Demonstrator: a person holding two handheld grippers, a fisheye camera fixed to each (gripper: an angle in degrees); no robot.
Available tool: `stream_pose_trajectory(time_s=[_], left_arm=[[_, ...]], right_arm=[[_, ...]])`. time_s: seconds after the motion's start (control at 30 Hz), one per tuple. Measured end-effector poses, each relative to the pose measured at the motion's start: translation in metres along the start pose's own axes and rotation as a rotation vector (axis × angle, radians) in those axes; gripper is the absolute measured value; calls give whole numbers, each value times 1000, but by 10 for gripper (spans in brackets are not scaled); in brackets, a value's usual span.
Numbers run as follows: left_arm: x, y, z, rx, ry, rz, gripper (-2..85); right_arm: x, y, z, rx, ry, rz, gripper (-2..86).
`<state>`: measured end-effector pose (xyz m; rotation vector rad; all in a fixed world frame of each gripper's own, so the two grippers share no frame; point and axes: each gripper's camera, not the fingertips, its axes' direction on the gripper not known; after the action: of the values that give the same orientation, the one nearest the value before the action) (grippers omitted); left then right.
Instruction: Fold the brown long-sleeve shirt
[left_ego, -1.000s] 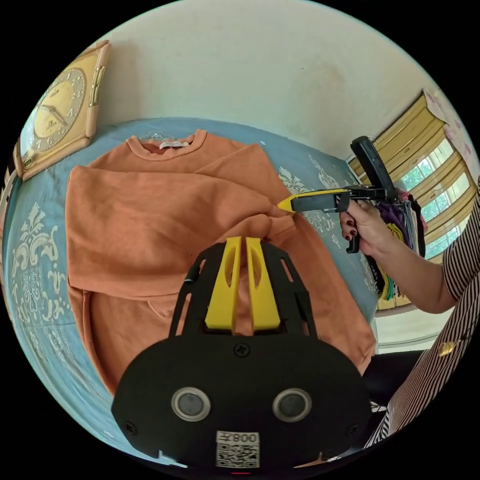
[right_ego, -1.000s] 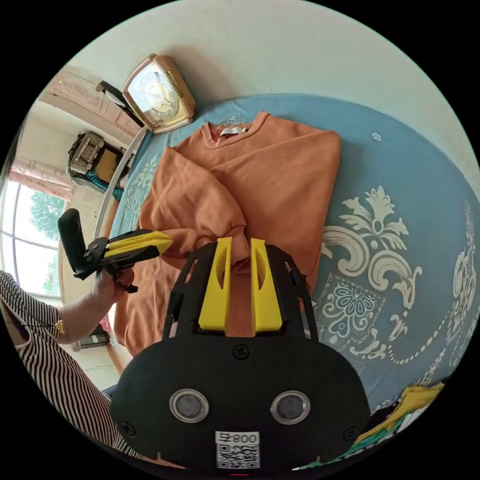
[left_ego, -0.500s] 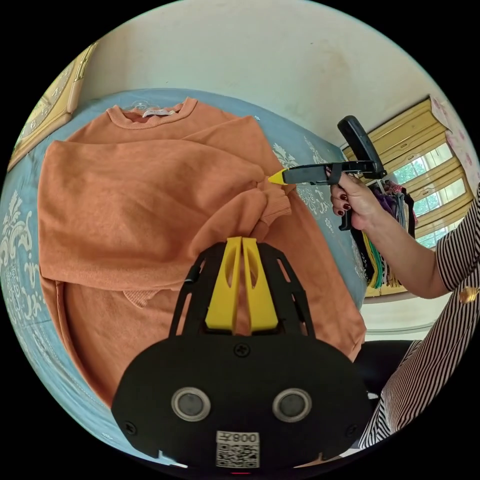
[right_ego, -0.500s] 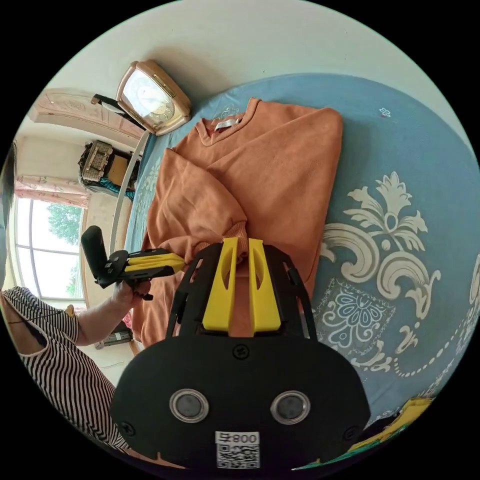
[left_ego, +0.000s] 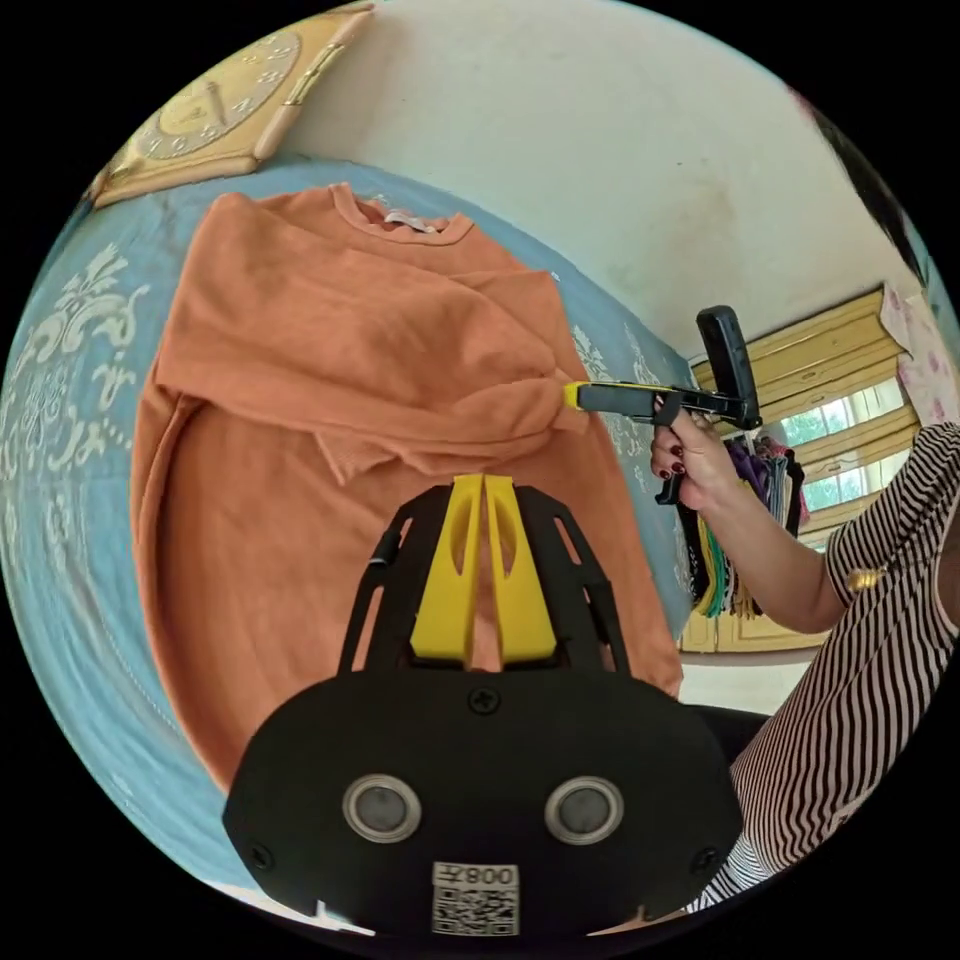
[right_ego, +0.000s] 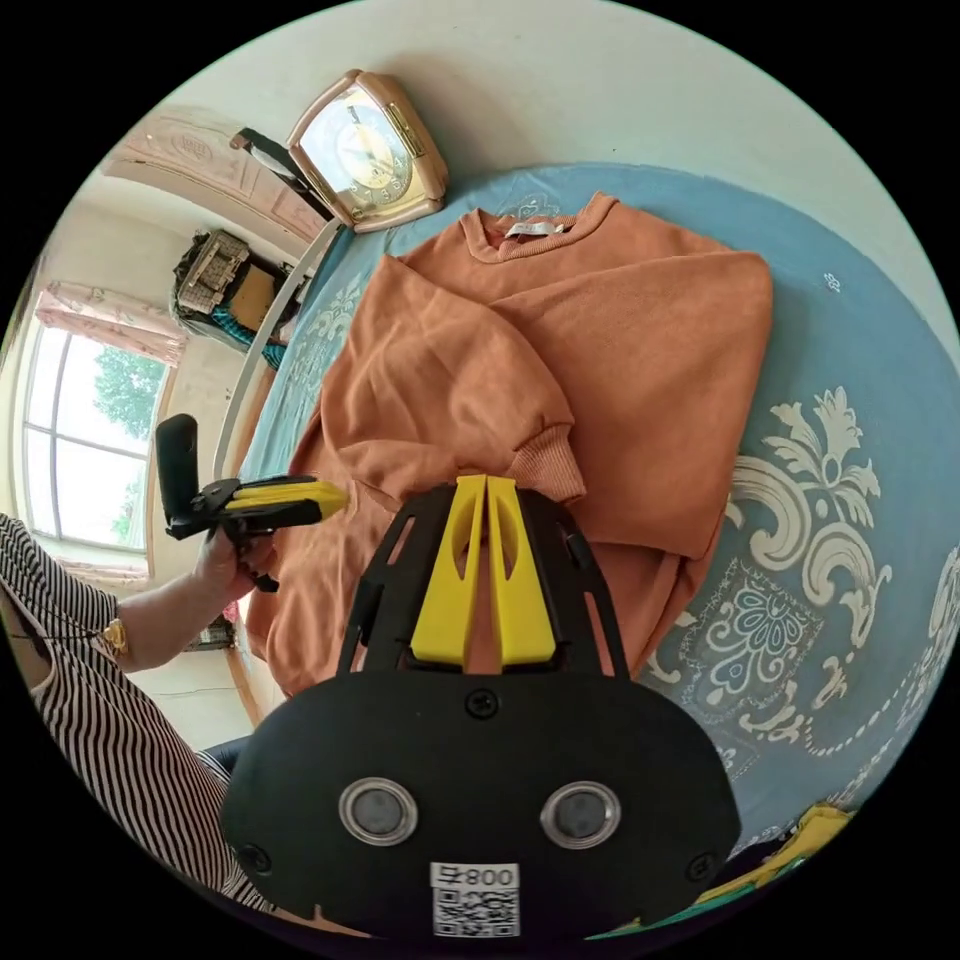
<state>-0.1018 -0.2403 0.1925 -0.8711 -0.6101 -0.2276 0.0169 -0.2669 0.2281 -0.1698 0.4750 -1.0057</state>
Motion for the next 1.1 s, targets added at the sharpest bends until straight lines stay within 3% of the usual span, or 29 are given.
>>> stream_pose_trajectory(time_s=[0.27,0.47,0.7,1.1], left_arm=[[-74,145,-75,-114,-16,-403,4],[-86,227,-112,-225,-99,-487,6],[-108,301,-149,-319,-151,-571,19],[-159,411,-163,-319,126,-691,90]], right_arm=[[12,121,-11,-144,-40,113,2],[8,204,-8,-256,-56,161,2],[19,295,-27,-233,-89,285,3],[37,441,-55,-145,-191,506,31]])
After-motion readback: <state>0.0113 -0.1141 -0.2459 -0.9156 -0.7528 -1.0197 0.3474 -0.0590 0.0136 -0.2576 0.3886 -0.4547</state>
